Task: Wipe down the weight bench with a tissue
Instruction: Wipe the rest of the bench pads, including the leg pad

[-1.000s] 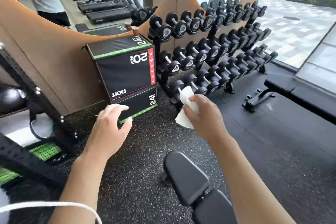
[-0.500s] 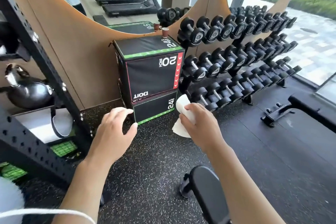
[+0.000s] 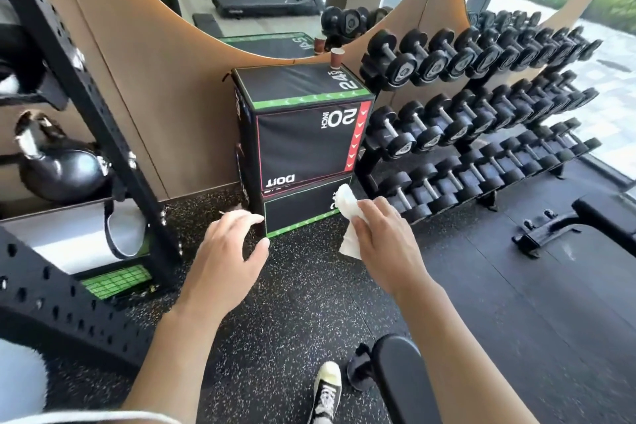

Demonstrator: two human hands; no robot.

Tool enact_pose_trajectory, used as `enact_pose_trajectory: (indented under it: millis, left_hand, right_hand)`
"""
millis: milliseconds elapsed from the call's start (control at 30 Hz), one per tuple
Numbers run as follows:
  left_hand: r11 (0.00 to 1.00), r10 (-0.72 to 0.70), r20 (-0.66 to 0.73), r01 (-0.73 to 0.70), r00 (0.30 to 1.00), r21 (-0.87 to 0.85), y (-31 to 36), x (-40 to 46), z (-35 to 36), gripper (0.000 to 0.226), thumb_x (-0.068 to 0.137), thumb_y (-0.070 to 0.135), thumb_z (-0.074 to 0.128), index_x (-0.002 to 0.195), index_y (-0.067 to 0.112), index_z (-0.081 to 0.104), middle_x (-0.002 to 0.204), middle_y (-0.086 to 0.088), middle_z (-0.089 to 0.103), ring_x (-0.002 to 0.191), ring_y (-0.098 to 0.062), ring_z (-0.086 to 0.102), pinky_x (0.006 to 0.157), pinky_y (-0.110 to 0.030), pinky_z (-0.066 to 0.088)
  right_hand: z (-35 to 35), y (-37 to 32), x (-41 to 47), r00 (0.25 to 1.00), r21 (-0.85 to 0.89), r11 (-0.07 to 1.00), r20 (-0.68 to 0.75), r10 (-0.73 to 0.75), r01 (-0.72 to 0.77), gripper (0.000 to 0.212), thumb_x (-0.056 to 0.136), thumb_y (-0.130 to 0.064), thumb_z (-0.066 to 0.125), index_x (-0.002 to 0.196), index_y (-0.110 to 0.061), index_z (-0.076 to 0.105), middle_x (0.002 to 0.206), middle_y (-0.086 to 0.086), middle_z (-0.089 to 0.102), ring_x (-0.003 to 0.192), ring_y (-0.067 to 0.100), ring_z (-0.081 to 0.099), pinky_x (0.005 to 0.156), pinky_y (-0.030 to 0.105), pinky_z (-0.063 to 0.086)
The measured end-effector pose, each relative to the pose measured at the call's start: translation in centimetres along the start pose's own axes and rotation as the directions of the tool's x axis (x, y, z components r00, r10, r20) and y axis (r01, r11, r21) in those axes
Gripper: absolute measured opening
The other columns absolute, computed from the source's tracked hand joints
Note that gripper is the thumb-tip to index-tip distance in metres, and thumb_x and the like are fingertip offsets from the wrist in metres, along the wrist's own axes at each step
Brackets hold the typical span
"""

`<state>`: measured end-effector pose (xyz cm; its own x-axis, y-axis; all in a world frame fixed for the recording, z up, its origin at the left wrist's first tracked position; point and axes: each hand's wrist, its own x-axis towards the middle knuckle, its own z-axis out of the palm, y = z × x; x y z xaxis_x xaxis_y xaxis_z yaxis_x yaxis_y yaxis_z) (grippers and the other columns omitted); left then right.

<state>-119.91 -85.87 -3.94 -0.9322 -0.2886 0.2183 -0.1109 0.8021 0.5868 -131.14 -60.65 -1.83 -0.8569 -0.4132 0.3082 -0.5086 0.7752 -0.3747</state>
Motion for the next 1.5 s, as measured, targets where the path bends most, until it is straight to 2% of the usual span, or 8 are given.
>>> enact_pose_trajectory:
  millis: [233, 367, 567, 867, 1033, 1233, 1333, 1500]
  left_hand:
    - [0.997, 0.056, -0.001, -0.056, 0.998, 0.045, 2.1, 9.0, 3.4, 0.037, 0.099, 0.038, 0.057, 0.134, 0.028, 0.059, 0.138, 0.016, 0.052, 0.128, -0.007, 0.043, 0.107, -0.031, 0.039]
    - [0.992, 0.103, 0.064, -0.107, 0.993, 0.060, 5.2, 15.9, 6.5, 0.038, 0.098, 0.036, 0.057, 0.135, 0.027, 0.060, 0.138, 0.013, 0.053, 0.128, -0.011, 0.045, 0.107, -0.037, 0.044]
    - [0.976, 0.193, 0.115, -0.202, 0.974, 0.075, 10.5, 25.6, 10.6, 0.036, 0.099, 0.033, 0.057, 0.133, 0.025, 0.061, 0.135, 0.010, 0.056, 0.121, -0.012, 0.049, 0.106, -0.035, 0.043]
    - [0.945, 0.315, 0.174, -0.325, 0.933, 0.033, 16.7, 36.6, 16.4, 0.038, 0.099, 0.039, 0.054, 0.137, 0.031, 0.057, 0.140, 0.014, 0.052, 0.130, -0.010, 0.044, 0.107, -0.036, 0.041]
    - [0.908, 0.416, 0.219, -0.418, 0.883, -0.036, 19.1, 41.9, 20.3, 0.036, 0.099, 0.037, 0.057, 0.135, 0.031, 0.058, 0.138, 0.014, 0.053, 0.130, -0.008, 0.043, 0.103, -0.031, 0.038]
    - [0.823, 0.565, 0.300, -0.550, 0.768, -0.143, 21.1, 50.0, 24.9, 0.037, 0.099, 0.032, 0.059, 0.135, 0.025, 0.060, 0.138, 0.009, 0.057, 0.132, -0.012, 0.047, 0.110, -0.025, 0.032]
    - [0.771, 0.635, 0.310, -0.604, 0.708, -0.201, 21.8, 54.4, 26.3, 0.036, 0.098, 0.026, 0.062, 0.134, 0.020, 0.062, 0.134, 0.005, 0.059, 0.127, -0.018, 0.052, 0.112, -0.032, 0.039]
    - [0.705, 0.708, 0.306, -0.661, 0.637, -0.255, 22.3, 61.2, 27.8, 0.034, 0.097, 0.027, 0.062, 0.131, 0.021, 0.062, 0.132, 0.006, 0.059, 0.123, -0.019, 0.053, 0.108, -0.038, 0.044]
  right_hand:
    - [0.8, 5.2, 6.9, 0.994, 0.023, 0.998, -0.089, 0.057, -0.055, 0.040, 0.104, -0.057, 0.047, 0.085, -0.023, 0.055, 0.084, -0.009, 0.054, 0.070, 0.012, 0.052, 0.062, 0.035, 0.043]
    - [-0.2, 10.4, 11.4, 0.985, 0.023, 0.994, -0.133, 0.110, -0.108, 0.049, 0.103, -0.056, 0.049, 0.069, -0.021, 0.040, 0.072, -0.005, 0.047, 0.065, 0.017, 0.047, 0.057, 0.034, 0.031]
    - [-1.8, 18.3, 17.7, 0.975, 0.064, 0.983, -0.134, 0.177, -0.170, 0.050, 0.102, -0.058, 0.041, 0.073, -0.018, 0.048, 0.076, -0.003, 0.047, 0.064, 0.021, 0.050, 0.057, 0.035, 0.035]
    - [-3.8, 27.2, 22.9, 0.932, 0.037, 0.964, -0.247, 0.264, -0.263, 0.045, 0.104, -0.054, 0.043, 0.074, -0.019, 0.048, 0.076, -0.005, 0.045, 0.063, 0.014, 0.047, 0.057, 0.035, 0.038]
    - [-4.8, 30.8, 24.5, 0.890, -0.016, 0.931, -0.300, 0.343, -0.364, 0.041, 0.104, -0.053, 0.044, 0.077, -0.023, 0.051, 0.078, -0.007, 0.046, 0.065, 0.016, 0.049, 0.060, 0.036, 0.044]
    - [-5.4, 33.8, 28.0, 0.818, -0.050, 0.875, -0.383, 0.429, -0.482, 0.041, 0.105, -0.050, 0.051, 0.073, -0.024, 0.050, 0.074, -0.010, 0.048, 0.061, 0.013, 0.049, 0.057, 0.031, 0.040]
    - [-5.3, 34.3, 30.5, 0.763, -0.024, 0.835, -0.420, 0.491, -0.550, 0.037, 0.103, -0.049, 0.054, 0.078, -0.022, 0.059, 0.077, -0.012, 0.051, 0.061, 0.009, 0.049, 0.057, 0.027, 0.036]
    - [-4.7, 34.1, 35.0, 0.711, -0.011, 0.784, -0.429, 0.557, -0.621, 0.036, 0.102, -0.051, 0.053, 0.092, -0.020, 0.068, 0.085, -0.011, 0.059, 0.067, 0.011, 0.056, 0.063, 0.033, 0.050]
